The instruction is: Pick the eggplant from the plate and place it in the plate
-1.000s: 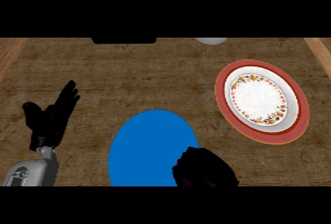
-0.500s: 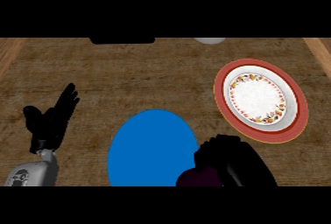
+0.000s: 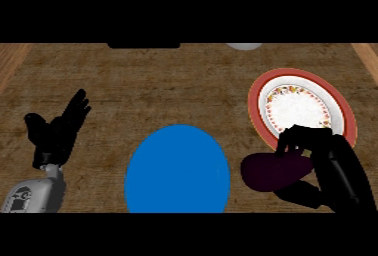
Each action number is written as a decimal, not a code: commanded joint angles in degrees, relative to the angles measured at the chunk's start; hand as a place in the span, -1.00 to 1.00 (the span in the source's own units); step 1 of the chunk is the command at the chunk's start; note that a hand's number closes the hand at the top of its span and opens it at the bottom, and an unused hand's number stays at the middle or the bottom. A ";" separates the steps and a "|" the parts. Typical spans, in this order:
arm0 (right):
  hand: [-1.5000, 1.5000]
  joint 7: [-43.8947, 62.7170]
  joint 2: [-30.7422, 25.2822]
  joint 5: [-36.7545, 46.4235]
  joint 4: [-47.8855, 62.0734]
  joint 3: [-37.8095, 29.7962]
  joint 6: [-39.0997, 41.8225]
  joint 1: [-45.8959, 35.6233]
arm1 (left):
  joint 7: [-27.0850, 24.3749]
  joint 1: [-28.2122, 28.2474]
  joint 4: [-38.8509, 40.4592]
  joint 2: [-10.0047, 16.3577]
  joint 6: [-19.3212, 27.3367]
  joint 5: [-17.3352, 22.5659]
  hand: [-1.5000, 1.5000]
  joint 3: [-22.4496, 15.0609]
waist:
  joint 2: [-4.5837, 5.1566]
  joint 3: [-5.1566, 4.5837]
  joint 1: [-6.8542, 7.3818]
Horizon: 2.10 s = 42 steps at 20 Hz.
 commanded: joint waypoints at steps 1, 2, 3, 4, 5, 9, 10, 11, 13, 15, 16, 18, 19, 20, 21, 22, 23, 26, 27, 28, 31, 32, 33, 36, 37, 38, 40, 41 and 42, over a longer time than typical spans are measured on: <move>1.00 -3.89 -2.52 -7.70 7.01 -11.13 1.11 -3.12 | 0.01 -1.01 1.03 0.93 -0.97 0.38 0.00 0.90 | 0.08 0.00 0.22; 1.00 -3.25 -3.28 -9.44 8.12 -13.35 2.78 -6.19 | -1.93 -1.29 2.18 -2.58 2.13 -2.52 0.00 -1.84 | 0.10 -0.01 0.17; 1.00 -3.69 -3.42 -7.49 8.81 -13.12 2.48 -5.19 | -1.33 0.62 0.03 0.70 -1.89 0.99 0.00 1.07 | 0.00 -0.01 0.30; 1.00 -6.27 -2.96 -6.45 13.83 -13.30 0.62 -6.86 | -0.80 -2.79 4.06 -1.01 0.71 -1.33 0.00 -0.12 | 0.08 -0.01 0.20; 1.00 -8.16 -4.13 -9.44 17.10 -16.44 1.17 -8.12 | -1.18 -0.12 0.86 -0.42 -0.48 0.18 0.00 0.64 | 0.06 0.00 0.46; 1.00 -14.14 -7.51 -9.82 29.01 -20.81 0.77 -13.65 | -1.53 0.46 0.40 -3.38 2.25 -2.64 0.00 -2.06 | 0.09 0.01 0.57; 1.00 -16.54 -6.51 -6.84 34.36 -18.72 -1.68 -14.60 | 1.14 -0.89 -1.08 1.25 -1.85 0.89 0.00 1.31 | 0.16 0.02 0.98; 1.00 -15.86 -10.56 -8.27 35.67 -21.99 1.15 -17.16 | -2.64 3.43 -1.31 -1.77 -0.69 -0.47 0.00 -0.86 | 0.15 0.01 1.10; 1.00 -15.95 -10.63 -5.60 42.25 -19.53 2.00 -21.11 | -3.05 0.85 1.46 -1.16 -0.99 -0.66 0.00 -0.29 | 0.25 -0.01 1.14; 1.00 -19.22 -12.11 -3.14 46.08 -16.97 3.04 -21.51 | -3.14 -2.32 4.82 -0.88 -0.80 -0.73 0.00 0.43 | 0.42 -0.02 0.97; 1.00 -21.58 -13.22 -6.16 48.64 -19.10 5.27 -19.21 | -3.08 0.85 1.03 -0.54 -0.81 -0.72 0.00 0.37 | 0.25 0.01 1.03; 1.00 -17.96 -10.55 -11.61 53.37 -21.43 9.56 -21.65 | -1.89 -0.71 2.16 -1.00 -0.97 -0.62 0.00 -0.14 | 0.44 0.03 1.31; -1.00 -19.25 -11.35 -10.35 56.39 -20.46 10.40 -24.24 | -1.50 -0.80 0.91 -1.50 -0.36 -0.73 0.00 -0.34 | 0.31 0.02 1.33; -1.00 -23.15 -13.09 -9.70 59.63 -20.73 10.43 -24.38 | -2.54 1.22 1.83 -1.74 -0.45 -1.26 0.00 -0.62 | 0.29 0.02 1.22; -1.00 -26.10 -13.24 -9.76 60.36 -20.08 11.21 -25.50 | -3.14 1.83 0.45 -1.05 -1.40 -0.48 0.00 -0.01 | 0.18 0.01 1.08; -1.00 -26.87 -13.45 -9.18 60.24 -19.70 11.22 -25.76 | 4.62 -1.10 -4.84 -2.48 1.58 -1.88 0.00 -2.13 | 0.07 0.04 0.95; -1.00 -30.77 -13.78 -9.33 68.41 -21.13 9.89 -30.19 | -0.95 3.10 -2.67 -2.15 -0.15 -1.40 0.00 -1.38 | 0.29 0.05 1.62; -1.00 -36.83 -12.72 -11.92 62.01 -23.00 6.72 -25.54 | -1.80 0.78 0.52 -0.28 -0.99 -0.32 0.00 1.32 | 0.08 0.01 0.49; -1.00 -38.06 -11.78 -13.25 61.81 -23.64 6.39 -27.55 | 0.31 1.20 -2.19 -1.58 -0.19 -1.30 0.00 -0.81 | 0.05 0.04 0.74; -1.00 -39.25 -11.27 -15.30 59.45 -24.31 7.53 -26.35 | -1.60 1.55 -0.44 -3.15 0.95 -2.13 0.00 -1.41 | -0.01 0.01 0.27; -1.00 -43.80 -8.17 -22.83 55.67 -26.52 12.28 -26.19 | 1.39 0.43 -1.32 -0.93 -0.02 -0.48 0.00 0.64 | -0.38 0.03 -0.35; -1.00 -44.50 -10.37 -26.02 56.45 -28.02 17.67 -26.69 | 0.35 0.49 -0.60 -1.03 -0.05 -1.57 0.00 -0.22 | -0.26 0.01 -0.43; -1.00 -41.08 -9.01 -27.03 53.42 -27.50 18.85 -27.75 | 2.55 0.20 -1.91 -0.58 -0.76 0.01 0.00 0.60 | -0.41 -0.03 -0.32; -1.00 -30.88 -8.44 -34.04 48.50 -31.06 23.91 -26.22 | -1.40 0.68 1.30 -2.97 1.98 -2.52 0.00 -0.33 | -0.41 -0.10 -1.13; -1.00 -25.05 -8.77 -36.52 47.70 -32.15 26.26 -27.29 | 1.34 -0.14 -0.64 -2.32 1.40 -1.92 0.00 -0.43 | -0.58 -0.11 -1.20; -1.00 -24.72 -11.00 -39.83 51.02 -34.66 30.07 -26.64 | 2.74 -0.63 -1.67 -3.00 2.21 -1.60 0.00 -0.40 | -0.55 -0.07 -1.22; -1.00 -21.52 -11.43 -42.03 53.39 -34.44 33.85 -26.21 | 1.85 0.95 -2.73 -0.70 0.68 -1.75 0.00 0.27 | -0.32 -0.05 -0.28; -1.00 -16.79 -10.11 -43.93 51.79 -33.75 35.24 -27.40 | -3.20 2.93 1.38 -0.20 -0.80 -0.82 0.00 1.79 | -0.32 -0.15 -0.53; -1.00 -17.30 -13.67 -46.66 55.39 -36.55 38.61 -27.65 | 0.25 0.76 -0.21 -1.27 -0.59 -1.34 0.00 -0.26 | -0.17 -0.05 -0.36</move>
